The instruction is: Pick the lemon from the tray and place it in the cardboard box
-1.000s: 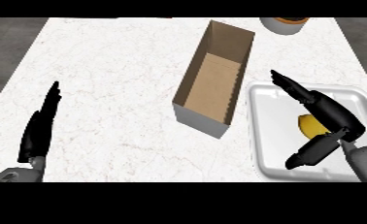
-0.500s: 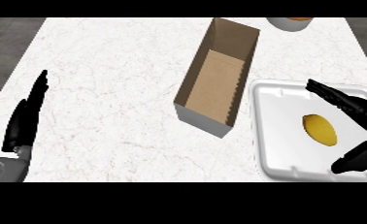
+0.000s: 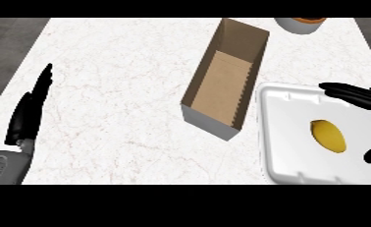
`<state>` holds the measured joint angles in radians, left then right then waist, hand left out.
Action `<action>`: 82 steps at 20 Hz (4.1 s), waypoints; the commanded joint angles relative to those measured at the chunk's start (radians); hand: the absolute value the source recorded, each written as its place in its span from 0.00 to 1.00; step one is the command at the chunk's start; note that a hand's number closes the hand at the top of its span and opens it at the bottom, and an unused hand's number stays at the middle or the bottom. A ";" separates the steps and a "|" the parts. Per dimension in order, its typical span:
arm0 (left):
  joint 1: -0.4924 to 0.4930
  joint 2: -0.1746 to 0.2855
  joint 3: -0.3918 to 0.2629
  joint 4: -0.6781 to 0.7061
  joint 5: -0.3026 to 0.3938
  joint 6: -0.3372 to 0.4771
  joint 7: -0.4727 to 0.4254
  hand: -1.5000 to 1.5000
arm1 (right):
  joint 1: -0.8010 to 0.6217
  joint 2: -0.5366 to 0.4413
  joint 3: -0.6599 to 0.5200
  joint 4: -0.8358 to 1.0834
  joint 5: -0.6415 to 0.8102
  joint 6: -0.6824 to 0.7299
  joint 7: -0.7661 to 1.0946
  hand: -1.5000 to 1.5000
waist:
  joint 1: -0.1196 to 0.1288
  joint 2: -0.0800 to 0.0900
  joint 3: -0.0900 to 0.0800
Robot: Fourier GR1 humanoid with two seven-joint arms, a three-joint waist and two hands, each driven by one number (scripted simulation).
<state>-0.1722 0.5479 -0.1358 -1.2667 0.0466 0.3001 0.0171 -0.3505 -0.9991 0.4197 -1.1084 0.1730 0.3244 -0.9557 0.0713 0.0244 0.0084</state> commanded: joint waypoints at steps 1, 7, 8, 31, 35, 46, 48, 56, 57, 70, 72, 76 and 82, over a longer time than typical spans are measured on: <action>0.013 0.001 0.005 0.013 0.003 -0.016 -0.024 0.50 | -0.074 -0.032 0.092 0.082 0.165 0.034 -0.214 0.00 | 0.015 -0.001 -0.004; -0.022 -0.015 0.001 0.016 -0.020 -0.003 0.030 0.50 | -0.179 0.047 0.223 0.215 0.362 -0.060 -0.226 0.00 | -0.013 -0.008 -0.006; -0.026 0.029 0.023 -0.027 0.009 -0.044 0.059 0.50 | -0.177 0.061 0.234 0.267 0.371 -0.077 -0.244 0.00 | 0.000 -0.008 -0.004; 0.006 -0.001 0.096 0.018 -0.040 -0.048 0.034 0.50 | -0.296 0.258 0.310 0.522 0.525 -0.198 -0.342 0.00 | -0.062 -0.019 -0.008; 0.034 -0.012 0.084 0.003 -0.054 -0.050 0.031 0.50 | -0.296 0.230 0.312 0.482 0.495 -0.176 -0.385 0.00 | -0.061 -0.020 -0.008; 0.100 -0.033 0.115 -0.105 -0.075 -0.059 0.076 0.50 | -0.235 0.270 0.329 0.419 0.595 -0.225 -0.180 0.00 | -0.063 -0.024 -0.008; 0.044 -0.039 0.129 -0.012 -0.094 -0.079 0.040 0.50 | -0.247 0.233 0.318 0.384 0.625 -0.175 -0.168 0.00 | -0.071 -0.024 -0.009; 0.058 -0.057 0.156 0.013 -0.098 -0.094 0.012 0.50 | -0.199 0.351 0.200 0.428 0.583 -0.380 -0.163 1.00 | -0.073 -0.023 -0.008; 0.058 -0.074 0.130 -0.044 -0.135 -0.059 0.057 0.50 | -0.197 0.360 0.190 0.429 0.590 -0.389 -0.155 1.00 | -0.069 -0.024 -0.008; 0.078 -0.071 0.150 -0.062 -0.135 -0.093 0.023 0.50 | -0.339 0.348 -0.098 0.610 0.468 -0.457 0.097 1.00 | -0.039 -0.015 -0.007; 0.039 -0.071 0.148 -0.076 -0.137 -0.090 0.085 0.50 | -0.382 0.359 -0.127 0.645 0.474 -0.496 0.202 1.00 | -0.038 -0.016 -0.006; 0.052 -0.085 0.161 -0.032 -0.138 -0.100 0.051 0.50 | -0.450 0.328 -0.203 0.635 0.422 -0.471 0.158 1.00 | -0.058 -0.021 -0.008; 0.075 -0.094 0.181 -0.032 -0.148 -0.089 0.028 0.50 | -0.430 0.330 -0.292 0.506 0.321 -0.471 0.011 1.00 | -0.070 -0.026 -0.009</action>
<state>-0.1139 0.4691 0.0371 -1.3057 -0.0892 0.1974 0.0599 -0.7823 -0.6901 0.1680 -0.5410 0.5348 -0.1507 -0.9021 0.0070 0.0008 0.0003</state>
